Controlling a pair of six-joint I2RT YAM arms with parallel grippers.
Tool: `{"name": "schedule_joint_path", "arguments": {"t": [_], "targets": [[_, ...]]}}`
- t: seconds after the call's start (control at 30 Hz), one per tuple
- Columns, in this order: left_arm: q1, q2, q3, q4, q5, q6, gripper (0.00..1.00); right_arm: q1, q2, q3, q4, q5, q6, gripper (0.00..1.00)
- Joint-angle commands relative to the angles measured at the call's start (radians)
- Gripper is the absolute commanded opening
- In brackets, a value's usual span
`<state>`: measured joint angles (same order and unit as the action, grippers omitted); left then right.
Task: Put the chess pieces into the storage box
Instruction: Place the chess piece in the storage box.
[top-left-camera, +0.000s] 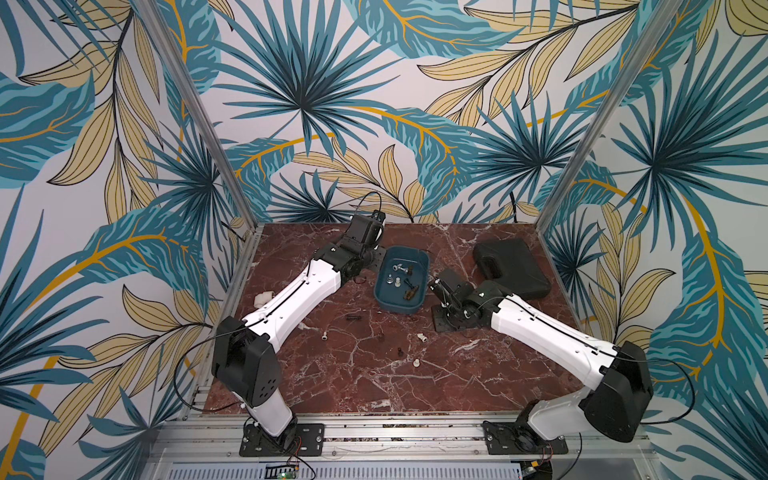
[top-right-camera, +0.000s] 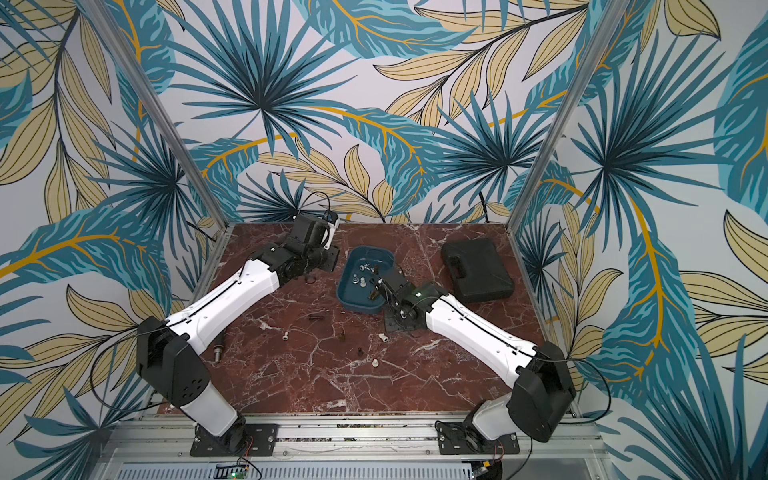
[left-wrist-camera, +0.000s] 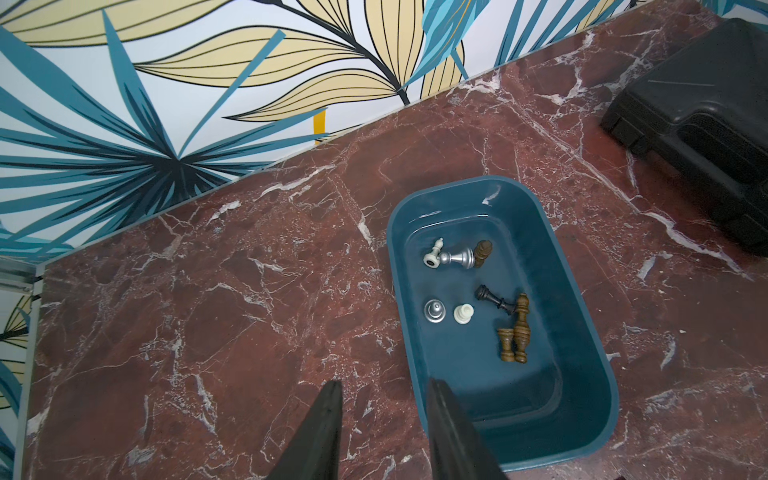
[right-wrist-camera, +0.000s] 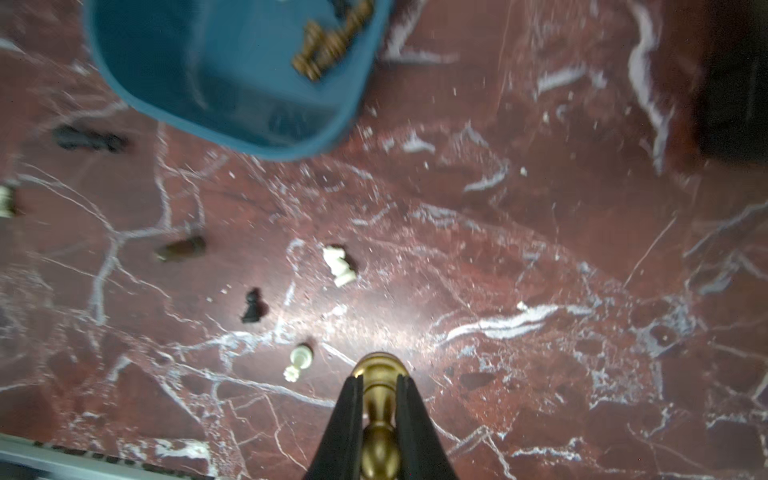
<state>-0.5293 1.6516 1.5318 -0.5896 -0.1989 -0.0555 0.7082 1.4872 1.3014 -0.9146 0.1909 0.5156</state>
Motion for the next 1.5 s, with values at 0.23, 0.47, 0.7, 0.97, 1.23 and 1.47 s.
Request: {"name": "schedule_joint_path", "arguments": {"t": [0.23,0.47,0.7,0.97,1.23,1.47], "targets": [[0.013,-0.189,-0.108,0.007,-0.107,0.033,0.38,-0.058,0.361,0.455,-0.046,0.018,-0.185,0.1],[0.03,-0.258,-0.171,0.016,-0.132,0.042,0.41,-0.1,0.568,0.647,0.001,-0.039,-0.183,0.1],[0.036,-0.263,-0.178,0.03,-0.127,0.043,0.41,-0.139,0.694,0.749,0.013,-0.098,-0.171,0.1],[0.043,-0.239,-0.18,0.044,-0.102,0.037,0.41,-0.187,0.788,0.811,0.011,-0.091,-0.198,0.1],[0.045,-0.224,-0.176,0.047,-0.093,0.033,0.41,-0.2,0.843,0.849,0.008,-0.078,-0.222,0.13],[0.046,-0.206,-0.166,0.038,-0.09,0.031,0.41,-0.205,0.893,0.843,0.006,-0.029,-0.224,0.15]]}}
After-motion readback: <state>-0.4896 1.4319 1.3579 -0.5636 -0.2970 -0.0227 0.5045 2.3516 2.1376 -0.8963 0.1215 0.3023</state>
